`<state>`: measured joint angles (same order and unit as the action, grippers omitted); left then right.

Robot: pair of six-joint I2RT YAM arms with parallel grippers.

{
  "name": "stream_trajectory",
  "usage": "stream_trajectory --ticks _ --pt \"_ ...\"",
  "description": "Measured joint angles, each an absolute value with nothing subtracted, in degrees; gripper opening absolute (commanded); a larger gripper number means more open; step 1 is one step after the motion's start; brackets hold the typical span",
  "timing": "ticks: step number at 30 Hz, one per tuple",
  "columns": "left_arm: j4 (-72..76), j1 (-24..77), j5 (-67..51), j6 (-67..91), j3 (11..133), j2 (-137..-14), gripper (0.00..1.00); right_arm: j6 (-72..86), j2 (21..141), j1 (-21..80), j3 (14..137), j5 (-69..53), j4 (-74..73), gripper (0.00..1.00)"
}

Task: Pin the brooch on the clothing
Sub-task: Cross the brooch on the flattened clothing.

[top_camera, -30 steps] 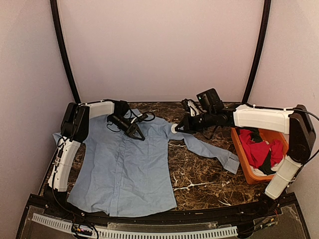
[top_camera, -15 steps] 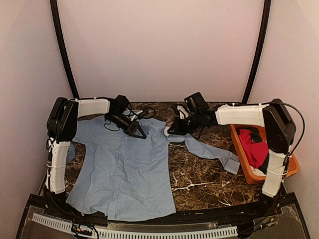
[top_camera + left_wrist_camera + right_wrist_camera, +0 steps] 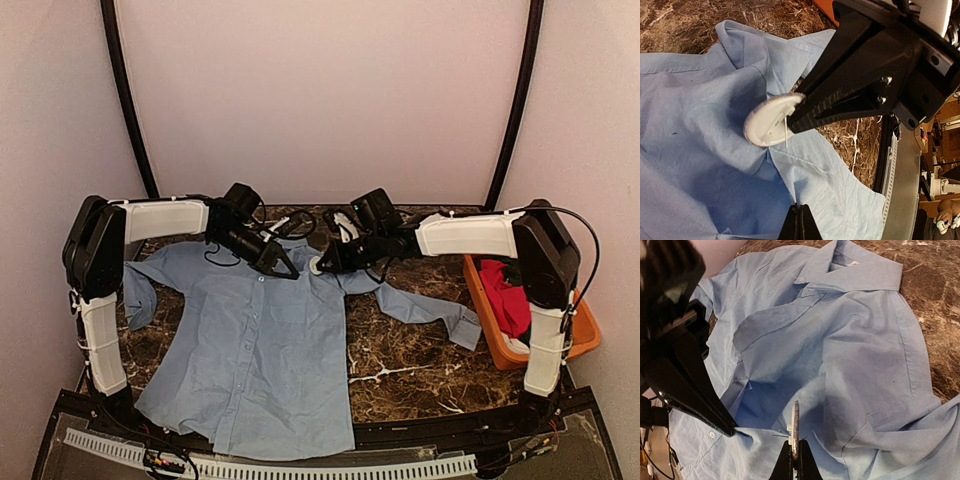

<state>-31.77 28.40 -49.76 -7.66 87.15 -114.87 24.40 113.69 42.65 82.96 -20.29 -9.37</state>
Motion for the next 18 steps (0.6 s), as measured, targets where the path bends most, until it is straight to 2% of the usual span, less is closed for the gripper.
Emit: stream_trajectory --ticks 18 --pt "-30.81 29.54 -48.58 -6.61 85.71 -112.14 0.01 17.43 109.93 44.31 75.64 -26.06 -1.76 0.0"
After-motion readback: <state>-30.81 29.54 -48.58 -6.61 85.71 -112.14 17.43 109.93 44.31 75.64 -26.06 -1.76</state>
